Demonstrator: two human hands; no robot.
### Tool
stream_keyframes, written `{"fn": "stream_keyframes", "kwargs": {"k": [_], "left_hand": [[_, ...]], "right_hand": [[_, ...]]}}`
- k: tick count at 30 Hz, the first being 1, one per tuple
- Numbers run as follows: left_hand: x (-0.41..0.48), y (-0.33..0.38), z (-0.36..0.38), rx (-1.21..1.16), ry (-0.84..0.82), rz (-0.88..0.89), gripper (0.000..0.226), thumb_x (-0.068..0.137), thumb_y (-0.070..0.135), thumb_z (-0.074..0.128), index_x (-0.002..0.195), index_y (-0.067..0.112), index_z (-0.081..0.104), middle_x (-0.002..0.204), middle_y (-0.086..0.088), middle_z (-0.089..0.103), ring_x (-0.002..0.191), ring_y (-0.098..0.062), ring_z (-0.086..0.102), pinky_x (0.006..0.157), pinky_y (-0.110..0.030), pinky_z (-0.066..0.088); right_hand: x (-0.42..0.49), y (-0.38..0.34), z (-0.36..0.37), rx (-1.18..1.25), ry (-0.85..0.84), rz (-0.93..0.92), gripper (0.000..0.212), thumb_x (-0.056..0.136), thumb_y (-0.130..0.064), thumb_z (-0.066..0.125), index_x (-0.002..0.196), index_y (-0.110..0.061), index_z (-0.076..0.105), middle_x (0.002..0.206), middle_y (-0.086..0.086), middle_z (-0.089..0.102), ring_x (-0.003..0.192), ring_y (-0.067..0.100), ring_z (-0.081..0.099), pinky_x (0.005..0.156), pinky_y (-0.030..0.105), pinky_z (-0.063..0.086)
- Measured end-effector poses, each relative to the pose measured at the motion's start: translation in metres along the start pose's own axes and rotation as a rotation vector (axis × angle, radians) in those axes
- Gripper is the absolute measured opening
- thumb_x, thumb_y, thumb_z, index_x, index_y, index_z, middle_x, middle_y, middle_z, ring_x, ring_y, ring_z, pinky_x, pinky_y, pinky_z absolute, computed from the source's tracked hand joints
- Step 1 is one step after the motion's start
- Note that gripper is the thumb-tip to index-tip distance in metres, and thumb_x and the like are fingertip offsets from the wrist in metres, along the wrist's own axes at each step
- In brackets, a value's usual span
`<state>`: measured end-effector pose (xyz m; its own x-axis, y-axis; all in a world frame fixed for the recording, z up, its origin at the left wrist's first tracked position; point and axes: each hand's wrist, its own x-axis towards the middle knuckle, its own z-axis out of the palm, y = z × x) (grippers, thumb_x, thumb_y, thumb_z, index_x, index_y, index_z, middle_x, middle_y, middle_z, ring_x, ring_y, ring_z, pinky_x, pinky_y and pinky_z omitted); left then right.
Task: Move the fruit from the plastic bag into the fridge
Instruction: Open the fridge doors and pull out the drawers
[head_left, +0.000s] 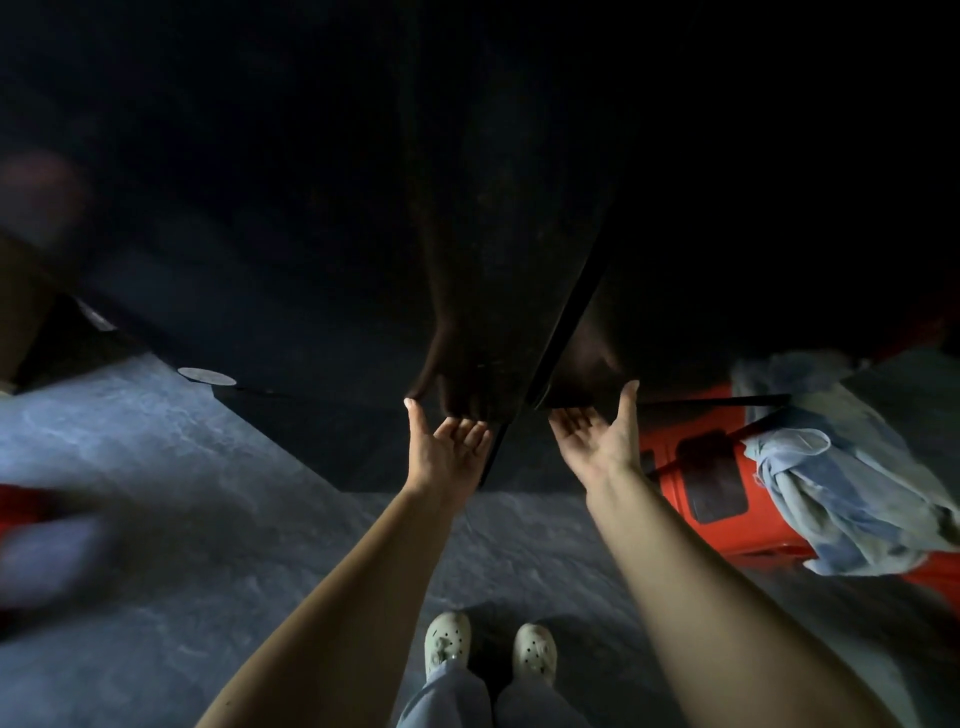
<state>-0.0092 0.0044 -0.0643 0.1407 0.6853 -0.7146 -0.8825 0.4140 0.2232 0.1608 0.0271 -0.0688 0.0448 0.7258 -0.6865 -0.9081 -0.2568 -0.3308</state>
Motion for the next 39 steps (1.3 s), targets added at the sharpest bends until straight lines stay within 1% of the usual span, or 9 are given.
{"fn": "stream_keyframes", "kwargs": {"k": [3,9,14,24,28,32,34,37,39], "left_hand": [[-0.008,0.004,-0.008,0.044,-0.012,-0.028,0.09,0.089,0.068,0.031,0.145,-0.003,0.022,0.147,-0.022,0.033,0.137,-0.031,0.032,0.115,-0.039,0.024],[-0.01,0.006,-0.008,0.064,-0.073,-0.062,0.085,0.091,0.066,0.029,0.146,0.002,0.022,0.148,-0.018,0.033,0.138,-0.027,0.031,0.115,-0.038,0.022],[-0.01,0.004,-0.014,0.027,-0.071,-0.066,0.08,0.093,0.062,0.024,0.148,0.004,0.019,0.152,-0.015,0.028,0.14,-0.026,0.026,0.116,-0.038,0.017],[-0.025,-0.012,-0.026,0.071,-0.019,-0.012,0.073,0.093,0.062,0.023,0.144,0.01,0.034,0.149,-0.01,0.037,0.139,-0.024,0.029,0.112,-0.038,0.019],[-0.039,-0.023,-0.031,0.078,0.02,0.019,0.069,0.094,0.06,0.022,0.144,0.015,0.036,0.148,-0.006,0.038,0.139,-0.023,0.028,0.113,-0.037,0.017],[-0.054,-0.031,-0.035,0.045,0.04,0.056,0.067,0.095,0.059,0.025,0.145,0.016,0.033,0.15,-0.006,0.035,0.139,-0.025,0.029,0.111,-0.038,0.022],[-0.061,-0.033,-0.043,0.008,0.068,0.029,0.067,0.095,0.06,0.025,0.146,0.016,0.029,0.152,-0.005,0.032,0.14,-0.024,0.027,0.11,-0.039,0.024],[-0.075,-0.038,-0.054,0.029,-0.016,-0.04,0.068,0.091,0.068,0.019,0.149,0.035,0.006,0.154,0.019,0.021,0.14,-0.004,0.021,0.1,-0.041,0.034],[-0.078,-0.038,-0.065,0.015,0.048,0.043,0.07,0.091,0.065,0.022,0.148,0.025,0.022,0.152,0.005,0.031,0.14,-0.016,0.025,0.109,-0.039,0.025]], "right_hand": [[-0.003,-0.002,-0.003,-0.031,-0.007,0.018,0.086,0.077,-0.066,0.059,0.132,-0.001,0.043,0.135,0.018,0.048,0.12,0.03,0.05,0.109,0.042,0.036],[-0.021,-0.007,-0.011,-0.159,0.026,0.019,0.098,0.08,-0.07,0.049,0.145,-0.001,0.024,0.148,0.018,0.032,0.138,0.031,0.031,0.114,0.043,0.026],[-0.031,-0.011,-0.02,-0.182,0.035,0.045,0.096,0.082,-0.069,0.048,0.145,-0.001,0.026,0.149,0.019,0.032,0.139,0.031,0.029,0.115,0.043,0.023],[-0.045,-0.016,-0.052,-0.216,0.017,0.063,0.088,0.082,-0.069,0.047,0.14,-0.004,0.037,0.135,0.016,0.047,0.131,0.03,0.04,0.111,0.043,0.03],[-0.053,-0.016,-0.074,-0.137,-0.013,0.051,0.085,0.077,-0.069,0.053,0.134,-0.007,0.047,0.121,0.015,0.06,0.11,0.029,0.059,0.095,0.043,0.047],[-0.06,-0.02,-0.09,-0.105,-0.011,0.055,0.082,0.074,-0.07,0.054,0.129,-0.01,0.054,0.114,0.013,0.066,0.102,0.026,0.064,0.083,0.041,0.052],[-0.062,-0.023,-0.095,-0.115,-0.034,0.069,0.078,0.075,-0.069,0.055,0.126,-0.009,0.056,0.11,0.013,0.068,0.098,0.027,0.067,0.085,0.042,0.052],[-0.067,-0.03,-0.098,-0.174,-0.07,0.088,0.071,0.08,-0.067,0.051,0.123,-0.01,0.056,0.119,0.015,0.063,0.106,0.028,0.061,0.1,0.045,0.044],[-0.07,-0.034,-0.1,-0.226,-0.08,0.097,0.07,0.083,-0.066,0.049,0.125,-0.011,0.051,0.121,0.015,0.059,0.108,0.028,0.057,0.103,0.046,0.041]]}}
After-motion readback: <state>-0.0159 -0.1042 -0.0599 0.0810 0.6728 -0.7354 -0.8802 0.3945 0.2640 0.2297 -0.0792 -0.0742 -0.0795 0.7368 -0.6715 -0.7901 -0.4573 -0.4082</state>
